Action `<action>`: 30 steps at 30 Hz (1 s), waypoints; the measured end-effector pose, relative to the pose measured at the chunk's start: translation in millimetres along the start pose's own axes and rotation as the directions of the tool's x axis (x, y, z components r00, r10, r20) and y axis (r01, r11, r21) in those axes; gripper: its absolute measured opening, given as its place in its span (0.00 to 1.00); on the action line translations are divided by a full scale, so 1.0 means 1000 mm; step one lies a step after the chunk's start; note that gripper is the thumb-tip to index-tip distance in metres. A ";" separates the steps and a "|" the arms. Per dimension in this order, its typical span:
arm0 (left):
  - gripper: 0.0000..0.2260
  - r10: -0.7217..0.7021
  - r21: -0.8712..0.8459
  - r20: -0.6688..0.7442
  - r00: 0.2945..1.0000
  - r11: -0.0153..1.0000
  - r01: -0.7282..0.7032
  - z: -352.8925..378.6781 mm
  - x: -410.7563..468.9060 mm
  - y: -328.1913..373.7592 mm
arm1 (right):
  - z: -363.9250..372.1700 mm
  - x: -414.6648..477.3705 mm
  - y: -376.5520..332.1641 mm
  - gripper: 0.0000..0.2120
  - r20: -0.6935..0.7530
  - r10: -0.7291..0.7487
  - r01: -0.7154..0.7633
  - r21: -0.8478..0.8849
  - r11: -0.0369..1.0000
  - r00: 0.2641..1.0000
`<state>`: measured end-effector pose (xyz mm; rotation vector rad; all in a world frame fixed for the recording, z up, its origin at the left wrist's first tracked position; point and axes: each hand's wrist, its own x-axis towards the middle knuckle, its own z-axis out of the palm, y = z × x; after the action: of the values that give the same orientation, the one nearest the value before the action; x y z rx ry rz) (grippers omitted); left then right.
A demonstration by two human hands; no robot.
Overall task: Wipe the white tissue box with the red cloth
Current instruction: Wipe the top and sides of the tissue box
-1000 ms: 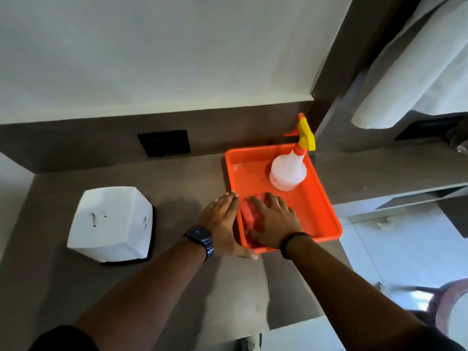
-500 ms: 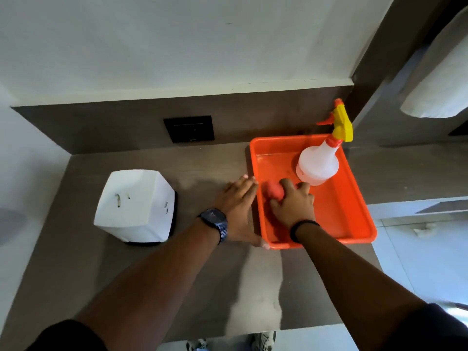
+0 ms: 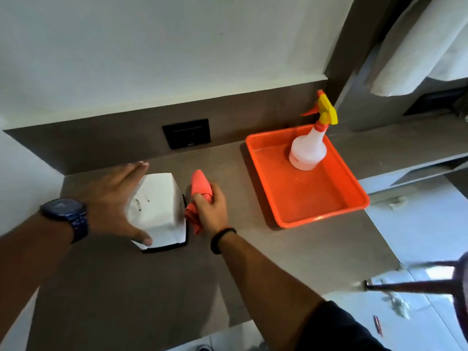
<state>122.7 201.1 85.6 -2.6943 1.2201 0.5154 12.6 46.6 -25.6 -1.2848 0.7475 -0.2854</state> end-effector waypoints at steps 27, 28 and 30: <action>0.61 0.068 -0.140 -0.151 0.986 0.986 -0.089 0.033 0.008 0.000 | 0.050 -0.016 0.002 0.23 0.029 -0.092 0.093 -0.040 0.995 0.995; 0.62 0.068 -0.146 -0.146 0.987 0.985 -0.089 0.033 0.009 0.000 | 0.050 -0.011 0.000 0.25 0.057 -0.077 0.081 -0.065 0.995 0.995; 0.63 0.061 -0.162 -0.140 0.988 0.983 -0.084 0.032 0.009 0.000 | 0.050 -0.006 0.000 0.28 0.095 -0.024 0.032 -0.088 0.996 0.995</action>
<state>119.8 203.2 53.0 -2.8752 1.3720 0.4722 40.3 87.9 -19.0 -1.3849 0.6685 -0.2142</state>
